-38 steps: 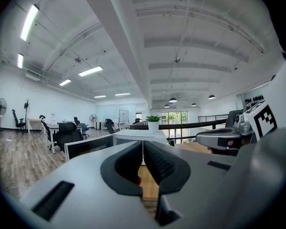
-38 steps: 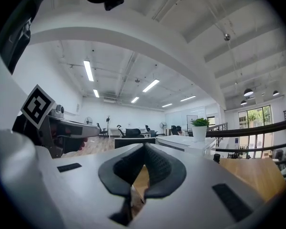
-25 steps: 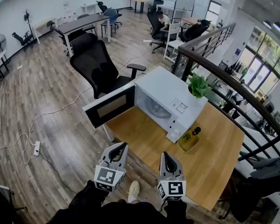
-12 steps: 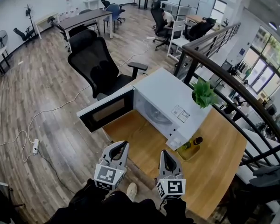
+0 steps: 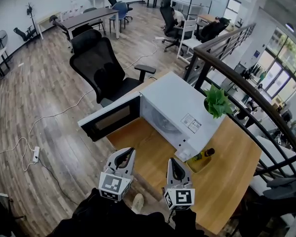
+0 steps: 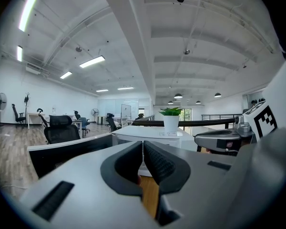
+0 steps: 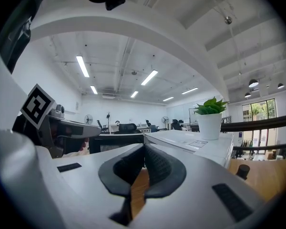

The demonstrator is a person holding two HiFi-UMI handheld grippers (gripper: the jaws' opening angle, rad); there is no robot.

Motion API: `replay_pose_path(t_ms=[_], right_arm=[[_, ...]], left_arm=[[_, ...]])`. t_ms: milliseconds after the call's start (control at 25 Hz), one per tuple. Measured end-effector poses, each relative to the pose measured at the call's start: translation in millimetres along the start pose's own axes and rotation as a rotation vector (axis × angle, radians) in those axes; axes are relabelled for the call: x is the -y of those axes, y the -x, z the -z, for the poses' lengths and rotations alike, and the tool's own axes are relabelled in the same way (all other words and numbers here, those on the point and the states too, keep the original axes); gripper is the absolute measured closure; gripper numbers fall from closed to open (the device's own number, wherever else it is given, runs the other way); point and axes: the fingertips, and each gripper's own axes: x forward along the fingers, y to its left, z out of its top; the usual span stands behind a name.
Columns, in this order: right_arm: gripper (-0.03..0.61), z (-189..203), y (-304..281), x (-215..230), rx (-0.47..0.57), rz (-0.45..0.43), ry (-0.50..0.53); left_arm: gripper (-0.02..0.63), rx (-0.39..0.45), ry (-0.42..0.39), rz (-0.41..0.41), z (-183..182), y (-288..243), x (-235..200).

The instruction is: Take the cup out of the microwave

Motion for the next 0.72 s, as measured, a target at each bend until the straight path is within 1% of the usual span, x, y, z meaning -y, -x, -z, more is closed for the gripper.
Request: replay_pose_path(t_ms=[160,320,480,720], right_arm=[[0.563,5,-23,6,-0.026,0.034,0.006],[0.563,16,-45,11,-0.036,0.064,-0.015],[0.563,24,-77,14,-0.053,0.091,-0.023],[0.563,45,-125,26,-0.08,0.132,-0.047]], left_arm=[[0.583,-0.007,0.007,0.019,7,-22,-19],[0.583,-0.022,0.002,0.057,15,-45,-33],[0.583,-0.044,0.006,0.101,22,-75,-51],[0.583,-0.078,0.004,0.173,38,-123,-71]])
